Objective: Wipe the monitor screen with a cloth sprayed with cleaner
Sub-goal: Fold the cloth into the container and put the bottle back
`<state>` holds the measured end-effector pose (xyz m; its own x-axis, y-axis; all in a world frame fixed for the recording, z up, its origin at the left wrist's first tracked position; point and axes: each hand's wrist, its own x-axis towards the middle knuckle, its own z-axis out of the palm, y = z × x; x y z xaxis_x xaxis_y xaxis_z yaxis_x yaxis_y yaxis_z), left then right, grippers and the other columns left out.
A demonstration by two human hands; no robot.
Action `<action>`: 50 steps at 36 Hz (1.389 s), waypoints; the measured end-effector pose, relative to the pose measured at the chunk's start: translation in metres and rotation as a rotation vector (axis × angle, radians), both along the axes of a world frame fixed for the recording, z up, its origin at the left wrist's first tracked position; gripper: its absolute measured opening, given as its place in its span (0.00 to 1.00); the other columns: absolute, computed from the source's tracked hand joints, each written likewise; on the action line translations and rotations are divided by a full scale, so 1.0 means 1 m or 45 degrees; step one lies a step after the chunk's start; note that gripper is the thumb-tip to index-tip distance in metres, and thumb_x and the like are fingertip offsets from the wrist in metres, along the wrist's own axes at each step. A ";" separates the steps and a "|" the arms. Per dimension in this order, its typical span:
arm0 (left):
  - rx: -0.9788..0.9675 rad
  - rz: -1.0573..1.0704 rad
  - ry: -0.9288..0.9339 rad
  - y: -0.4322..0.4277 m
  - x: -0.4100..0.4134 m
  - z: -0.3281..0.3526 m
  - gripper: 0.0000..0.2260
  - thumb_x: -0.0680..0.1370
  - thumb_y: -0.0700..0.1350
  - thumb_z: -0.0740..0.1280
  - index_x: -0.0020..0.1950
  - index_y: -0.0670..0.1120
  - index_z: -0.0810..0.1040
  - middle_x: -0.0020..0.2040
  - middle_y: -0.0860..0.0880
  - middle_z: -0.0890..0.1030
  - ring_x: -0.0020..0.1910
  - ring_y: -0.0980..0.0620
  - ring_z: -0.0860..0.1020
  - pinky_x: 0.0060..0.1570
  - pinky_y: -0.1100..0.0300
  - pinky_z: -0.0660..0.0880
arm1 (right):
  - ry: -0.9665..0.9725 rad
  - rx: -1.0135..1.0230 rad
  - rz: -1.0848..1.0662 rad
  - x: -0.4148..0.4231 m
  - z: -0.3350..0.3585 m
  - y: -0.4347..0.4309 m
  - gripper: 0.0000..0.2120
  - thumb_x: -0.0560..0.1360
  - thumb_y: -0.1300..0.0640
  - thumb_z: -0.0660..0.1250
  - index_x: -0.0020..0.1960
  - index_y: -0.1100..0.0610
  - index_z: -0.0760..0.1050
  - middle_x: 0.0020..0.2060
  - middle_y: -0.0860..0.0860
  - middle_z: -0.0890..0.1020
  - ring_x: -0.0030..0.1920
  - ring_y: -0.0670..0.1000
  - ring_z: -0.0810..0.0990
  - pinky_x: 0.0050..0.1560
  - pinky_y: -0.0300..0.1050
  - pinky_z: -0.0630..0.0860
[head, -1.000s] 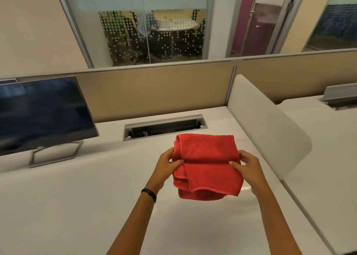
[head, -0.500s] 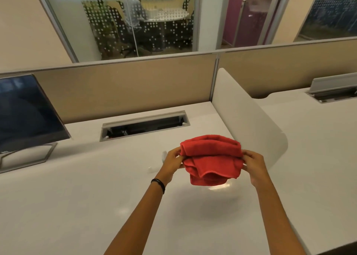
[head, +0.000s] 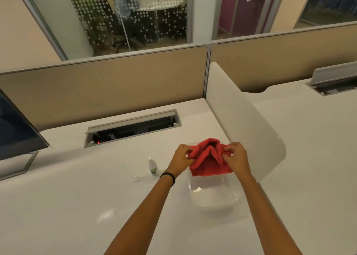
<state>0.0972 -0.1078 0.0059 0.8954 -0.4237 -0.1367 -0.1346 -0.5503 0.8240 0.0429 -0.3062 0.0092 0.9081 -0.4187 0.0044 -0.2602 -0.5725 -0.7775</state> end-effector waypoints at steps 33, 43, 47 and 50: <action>1.017 -0.651 -0.467 -0.033 -0.014 -0.043 0.15 0.81 0.47 0.53 0.56 0.41 0.75 0.52 0.41 0.80 0.53 0.41 0.75 0.67 0.45 0.58 | 0.401 -0.589 0.606 -0.008 -0.048 0.030 0.14 0.81 0.58 0.54 0.60 0.64 0.73 0.54 0.60 0.79 0.52 0.56 0.77 0.56 0.43 0.73; 0.463 -0.387 -0.803 0.010 -0.037 -0.014 0.12 0.78 0.43 0.61 0.60 0.46 0.76 0.56 0.46 0.80 0.54 0.46 0.77 0.53 0.53 0.75 | 0.259 -0.388 0.287 -0.026 -0.011 0.071 0.10 0.78 0.59 0.61 0.57 0.60 0.75 0.53 0.53 0.79 0.49 0.52 0.78 0.47 0.40 0.74; 0.277 -0.219 -0.994 0.047 -0.044 -0.001 0.15 0.76 0.45 0.65 0.63 0.45 0.74 0.59 0.44 0.80 0.57 0.46 0.78 0.57 0.53 0.75 | 0.086 -0.440 0.283 -0.036 -0.005 0.109 0.08 0.77 0.64 0.61 0.53 0.62 0.77 0.50 0.55 0.79 0.47 0.53 0.78 0.45 0.46 0.78; 0.246 -0.067 -0.930 0.077 -0.043 0.006 0.16 0.78 0.45 0.61 0.65 0.45 0.72 0.63 0.44 0.77 0.62 0.46 0.75 0.64 0.48 0.72 | -0.073 -0.368 0.372 -0.046 -0.007 0.142 0.09 0.72 0.71 0.65 0.48 0.63 0.80 0.46 0.56 0.81 0.43 0.55 0.81 0.42 0.46 0.79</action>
